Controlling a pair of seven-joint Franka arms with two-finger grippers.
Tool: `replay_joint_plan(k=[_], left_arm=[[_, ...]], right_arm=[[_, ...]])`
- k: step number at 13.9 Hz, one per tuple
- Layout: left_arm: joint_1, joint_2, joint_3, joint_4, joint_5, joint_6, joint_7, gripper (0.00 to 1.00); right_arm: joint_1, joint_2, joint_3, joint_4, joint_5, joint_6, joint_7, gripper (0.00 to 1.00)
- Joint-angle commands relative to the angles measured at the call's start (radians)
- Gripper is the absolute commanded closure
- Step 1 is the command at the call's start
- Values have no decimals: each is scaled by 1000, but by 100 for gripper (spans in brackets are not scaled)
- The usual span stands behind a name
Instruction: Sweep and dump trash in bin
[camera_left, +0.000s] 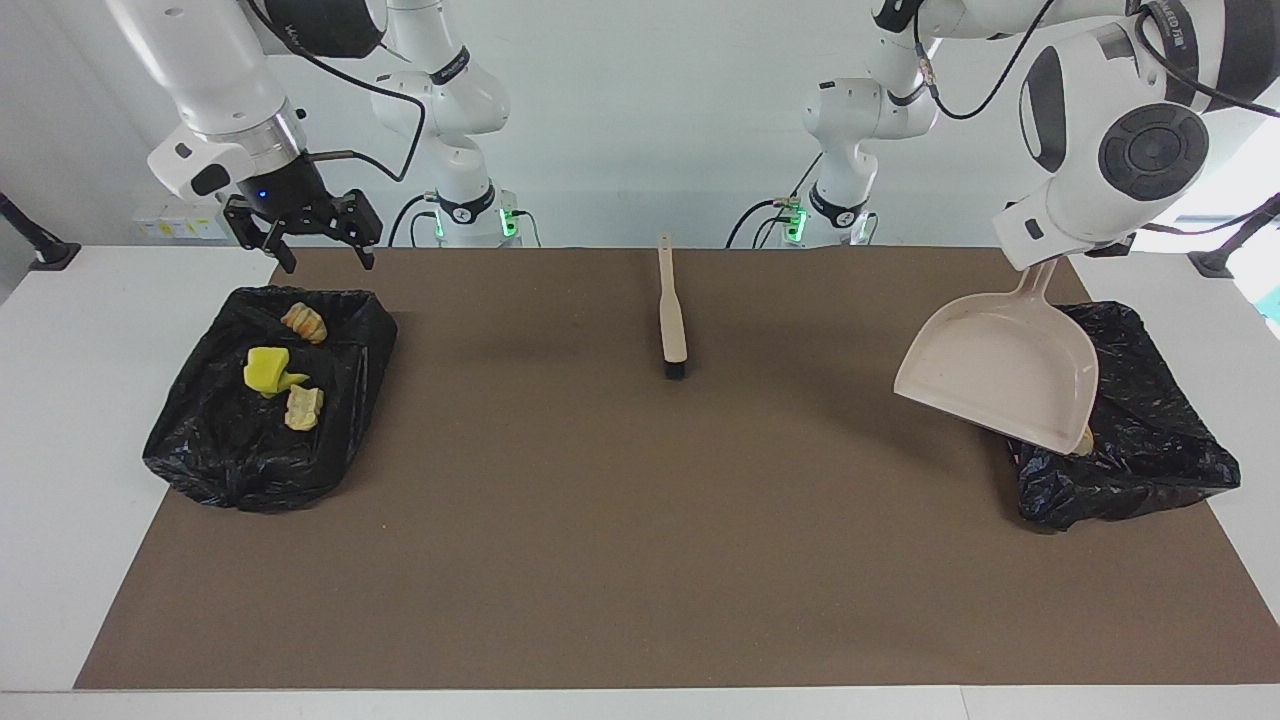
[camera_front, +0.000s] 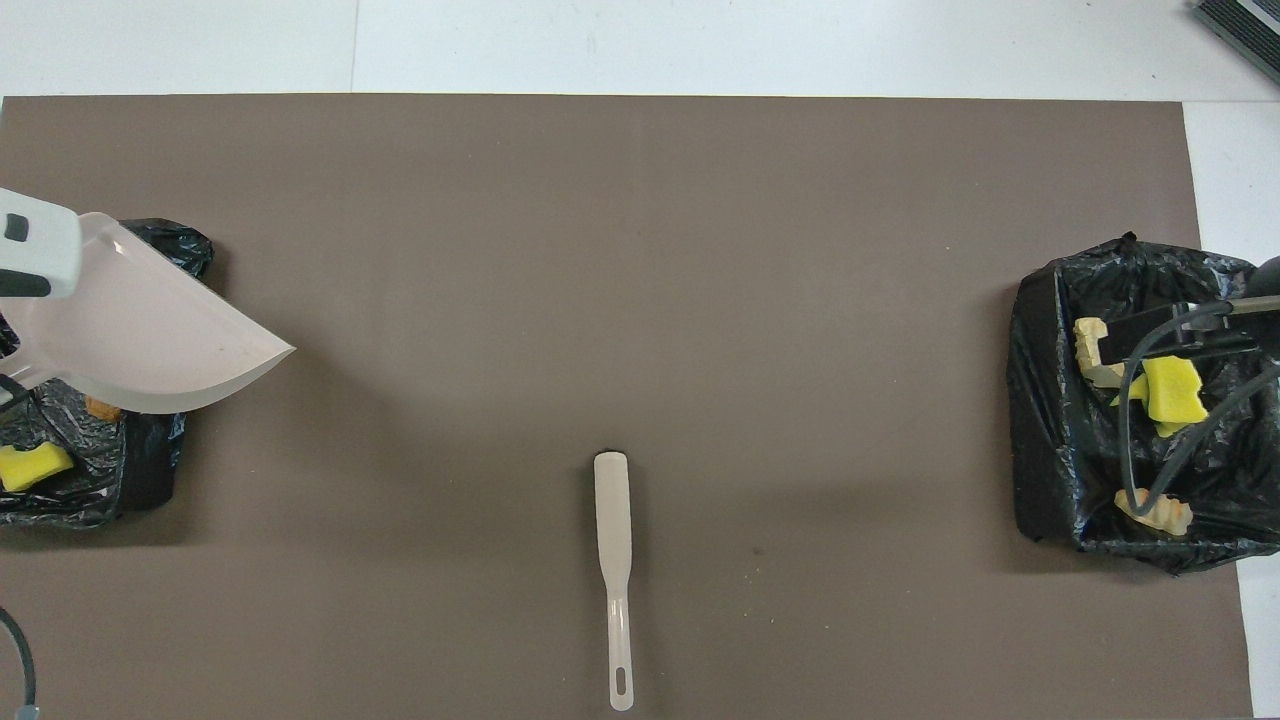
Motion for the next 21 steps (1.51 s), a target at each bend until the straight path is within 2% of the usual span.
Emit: replay_joint_plan(k=[1, 3, 5, 7, 8, 10, 11, 14, 18, 21], left_arm=[[-47, -28, 13, -44, -135, 12, -161, 100], [-93, -34, 13, -85, -235, 81, -314, 100], [-140, -47, 10, -99, -289, 138, -347, 100], [-208, -88, 8, -183, -310, 251, -348, 100], [-231, -100, 8, -235, -361, 321, -423, 100], [-321, -96, 7, -329, -424, 534, -799, 100], [-376, -79, 7, -352, -441, 638, -912, 100], [-455, 7, 7, -380, -465, 863, -976, 100], [-467, 80, 4, -380, -490, 1016, -1007, 100], [-505, 96, 5, -420, -513, 1127, -1058, 100]], right_arm=[[-1, -18, 4, -17, 2, 1, 21, 0], [-1, -18, 4, -17, 2, 1, 21, 0], [-1, -16, 4, -17, 2, 1, 21, 0], [-1, -18, 4, -17, 2, 1, 21, 0], [-1, -18, 4, -17, 2, 1, 21, 0], [-1, -18, 4, -17, 2, 1, 21, 0], [-1, -18, 4, -17, 2, 1, 21, 0], [-1, -18, 2, -17, 2, 1, 21, 0], [-1, -17, 4, -17, 2, 1, 21, 0], [-1, -18, 4, -17, 2, 1, 21, 0]])
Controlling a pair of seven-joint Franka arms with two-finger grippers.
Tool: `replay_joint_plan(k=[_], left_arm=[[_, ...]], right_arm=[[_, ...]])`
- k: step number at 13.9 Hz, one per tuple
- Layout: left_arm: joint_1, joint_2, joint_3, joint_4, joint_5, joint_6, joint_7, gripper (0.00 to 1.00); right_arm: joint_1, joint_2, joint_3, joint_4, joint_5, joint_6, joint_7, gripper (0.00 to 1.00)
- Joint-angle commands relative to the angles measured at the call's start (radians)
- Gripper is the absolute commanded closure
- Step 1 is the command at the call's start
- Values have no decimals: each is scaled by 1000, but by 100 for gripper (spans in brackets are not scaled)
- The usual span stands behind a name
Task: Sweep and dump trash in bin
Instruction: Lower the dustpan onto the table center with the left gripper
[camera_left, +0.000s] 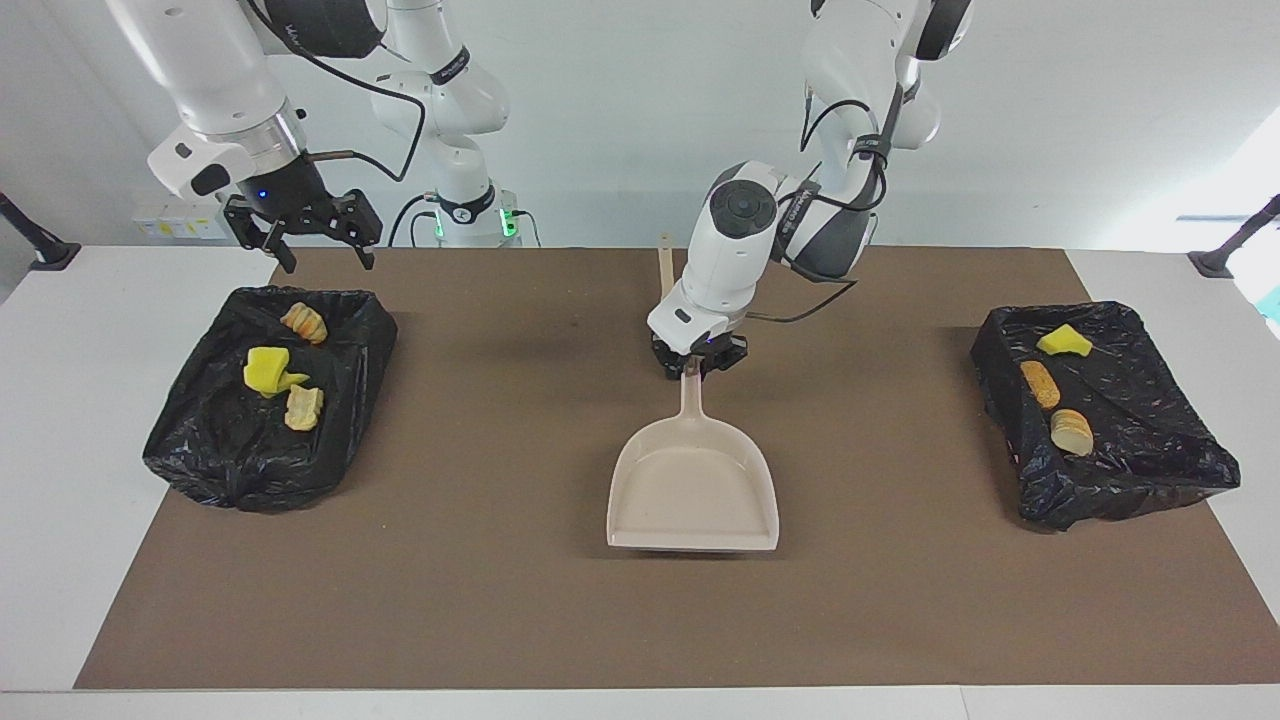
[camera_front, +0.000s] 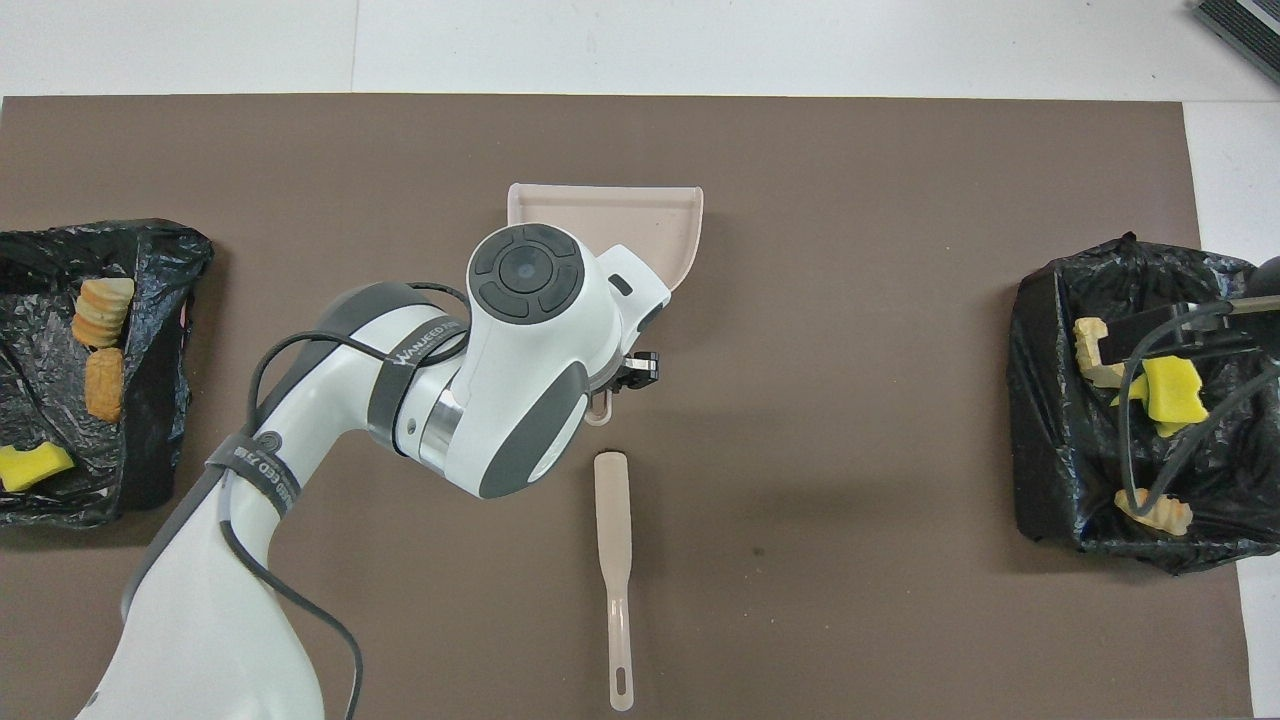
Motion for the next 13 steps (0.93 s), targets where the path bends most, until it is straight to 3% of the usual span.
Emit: replay_joint_plan(k=[1, 6, 13], left_arm=[[-60, -1, 14, -48, -25, 111, -87, 100], [-82, 10, 14, -85, -20, 121, -1, 100], [-15, 33, 14, -81, -26, 133, 44, 100]], right_arm=[[-1, -17, 4, -17, 2, 1, 21, 0], [-1, -17, 4, -17, 2, 1, 21, 0], [-1, -17, 2, -17, 2, 1, 21, 0]])
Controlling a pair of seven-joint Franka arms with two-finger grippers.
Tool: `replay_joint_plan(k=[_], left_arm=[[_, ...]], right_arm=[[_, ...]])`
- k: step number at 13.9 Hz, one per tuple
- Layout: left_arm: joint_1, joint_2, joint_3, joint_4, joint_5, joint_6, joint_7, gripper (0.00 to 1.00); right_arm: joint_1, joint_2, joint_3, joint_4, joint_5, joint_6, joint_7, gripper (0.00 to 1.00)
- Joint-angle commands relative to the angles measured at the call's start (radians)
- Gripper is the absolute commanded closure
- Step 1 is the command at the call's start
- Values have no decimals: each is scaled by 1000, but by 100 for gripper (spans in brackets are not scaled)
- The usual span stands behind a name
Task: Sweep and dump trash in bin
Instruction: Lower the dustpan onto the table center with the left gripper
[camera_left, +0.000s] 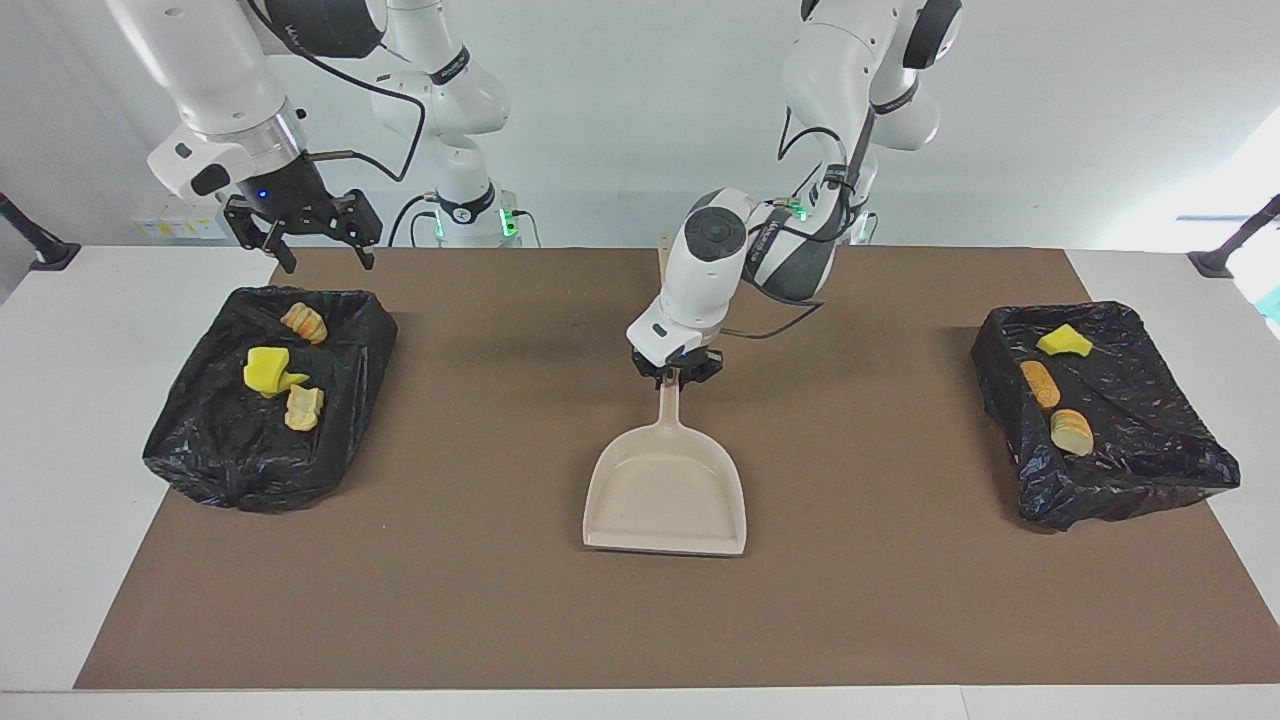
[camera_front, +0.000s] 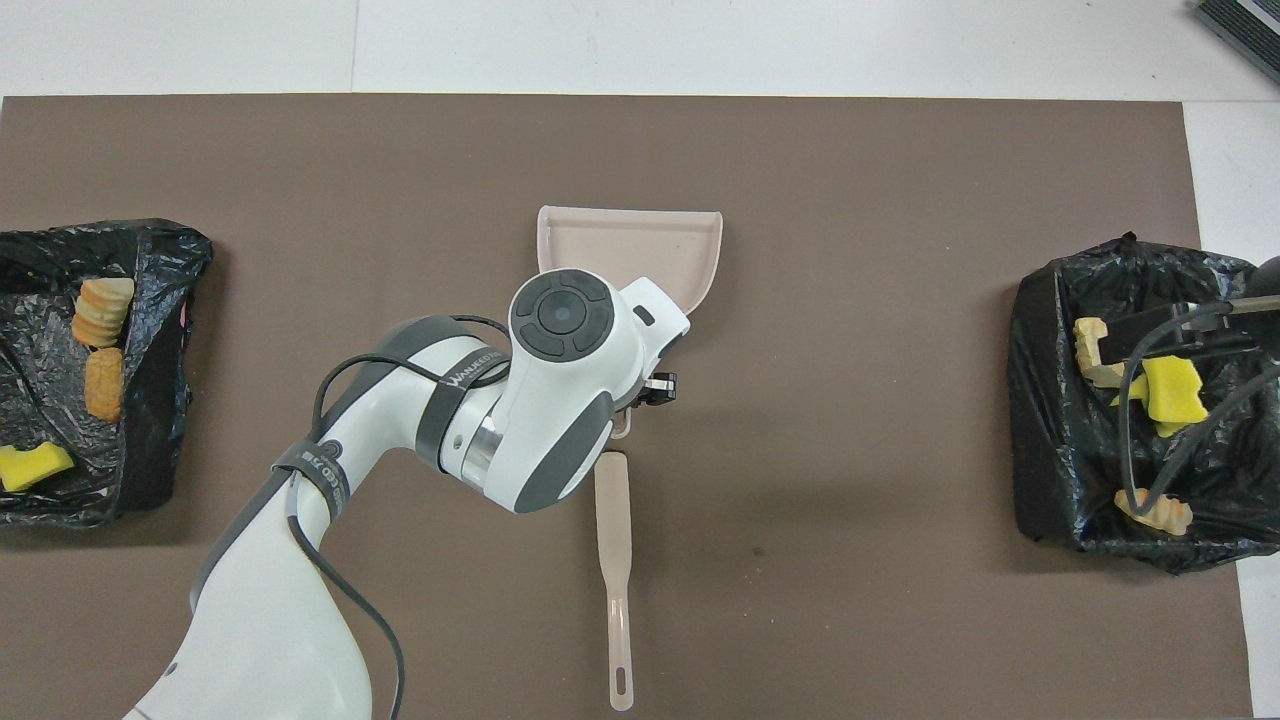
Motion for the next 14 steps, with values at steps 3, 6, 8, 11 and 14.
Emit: replay_joint_plan(k=[3, 6, 8, 11, 14], left_arm=[[18, 0, 0, -4, -18, 30, 18, 100], [13, 2, 0, -2, -31, 37, -10, 70], [4, 2, 0, -5, -36, 52, -19, 56], [-2, 2, 0, -7, -35, 43, -39, 48], [12, -32, 8, -2, -35, -29, -39, 12]], right_arm=[[-1, -17, 4, -17, 2, 1, 21, 0], [-1, -17, 4, -17, 2, 1, 21, 0], [-1, -17, 2, -17, 2, 1, 21, 0], [-1, -17, 4, -17, 2, 1, 21, 0], [-1, -17, 4, -17, 2, 1, 21, 0]])
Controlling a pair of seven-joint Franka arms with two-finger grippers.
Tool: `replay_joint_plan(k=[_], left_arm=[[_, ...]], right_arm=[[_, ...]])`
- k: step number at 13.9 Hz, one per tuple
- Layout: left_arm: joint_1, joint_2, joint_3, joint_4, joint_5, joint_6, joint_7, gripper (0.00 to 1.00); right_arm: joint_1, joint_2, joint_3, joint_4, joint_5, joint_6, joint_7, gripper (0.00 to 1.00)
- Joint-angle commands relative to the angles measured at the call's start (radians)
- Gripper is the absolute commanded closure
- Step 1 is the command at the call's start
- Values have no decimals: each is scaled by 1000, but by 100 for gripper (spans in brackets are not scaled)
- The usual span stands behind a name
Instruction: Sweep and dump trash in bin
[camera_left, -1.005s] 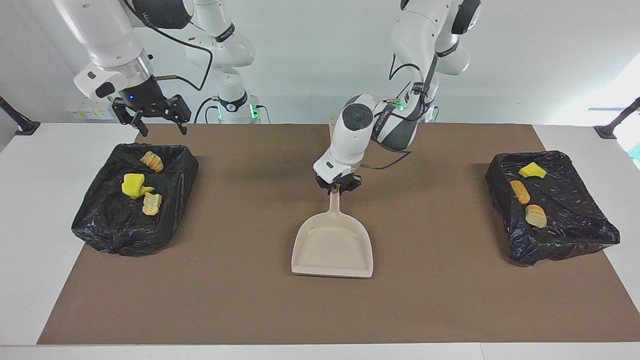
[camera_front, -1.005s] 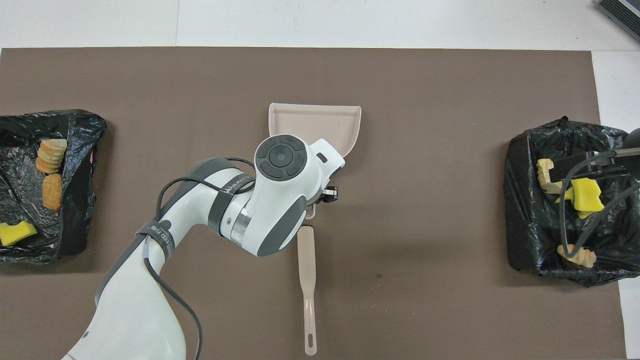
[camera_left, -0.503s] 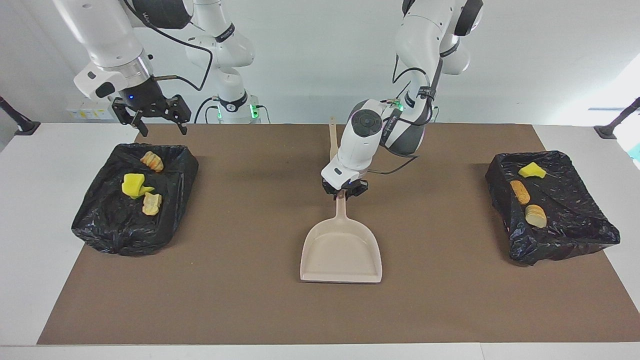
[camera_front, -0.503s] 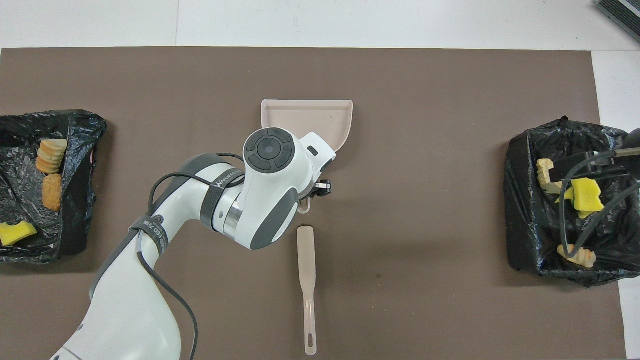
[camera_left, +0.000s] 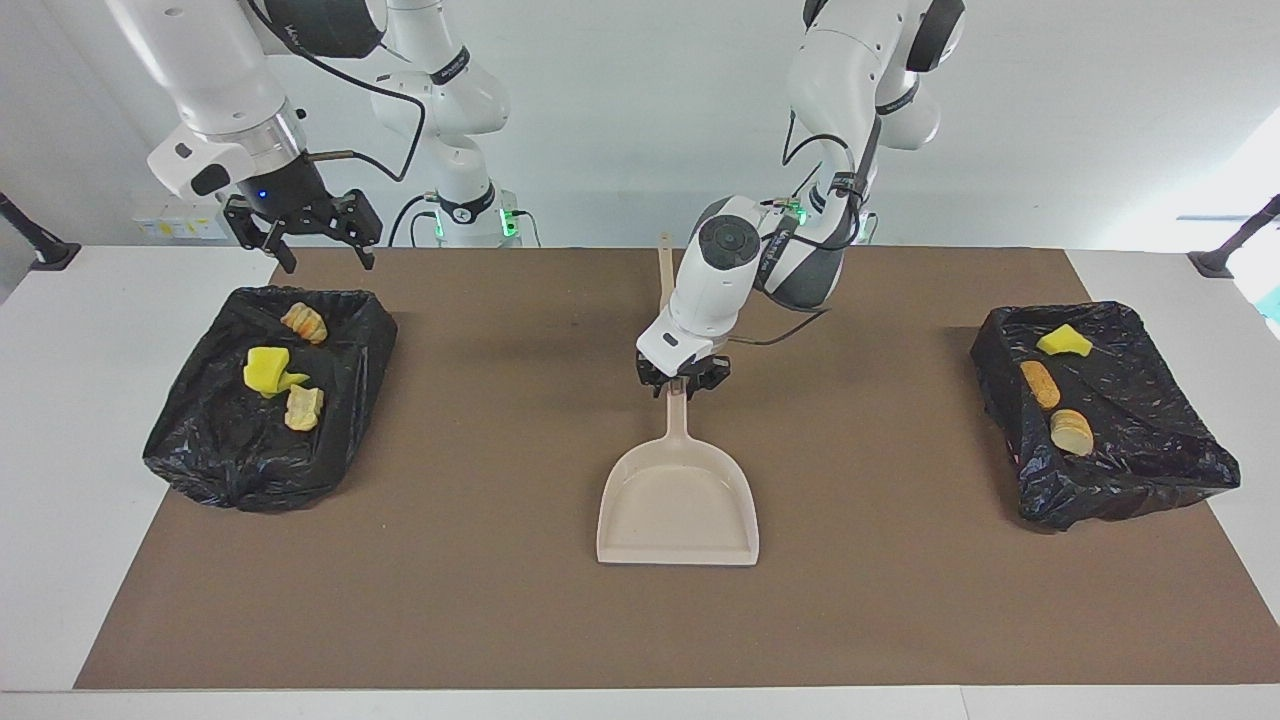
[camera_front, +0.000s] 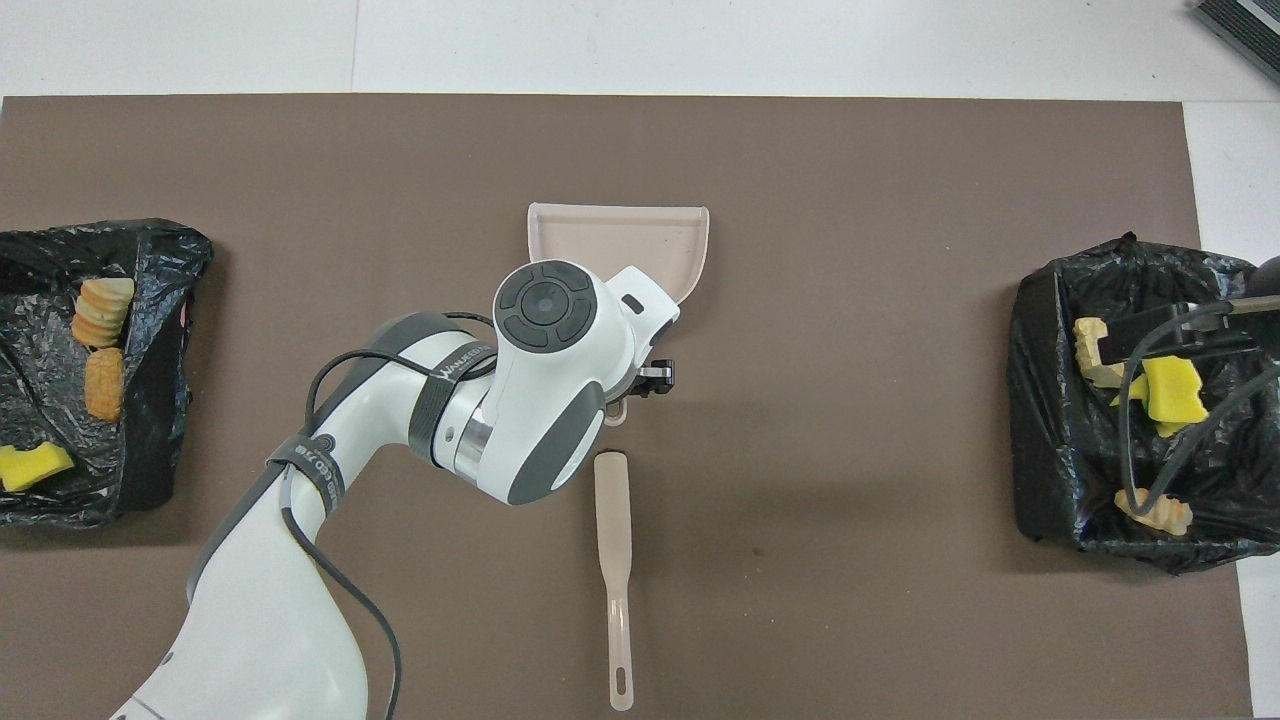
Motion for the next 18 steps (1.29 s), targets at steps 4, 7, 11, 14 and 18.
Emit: replay_joint_plan(k=[4, 7, 11, 14, 18], left_arm=[[70, -148, 37, -6, -11, -196, -11, 0], [173, -240, 38, -9, -8, -298, -7, 0], [294, -346, 38, -18, -8, -455, 10, 0], [392, -384, 38, -21, -5, -504, 10, 0], [497, -404, 40, -20, -5, -552, 163, 0]], right_arm=[[-1, -17, 4, -17, 2, 1, 21, 0], [-1, -17, 4, -17, 2, 1, 21, 0], [-1, -17, 2, -17, 2, 1, 21, 0], [-1, -17, 2, -17, 2, 1, 21, 0], [-1, -17, 2, -17, 2, 1, 21, 0]])
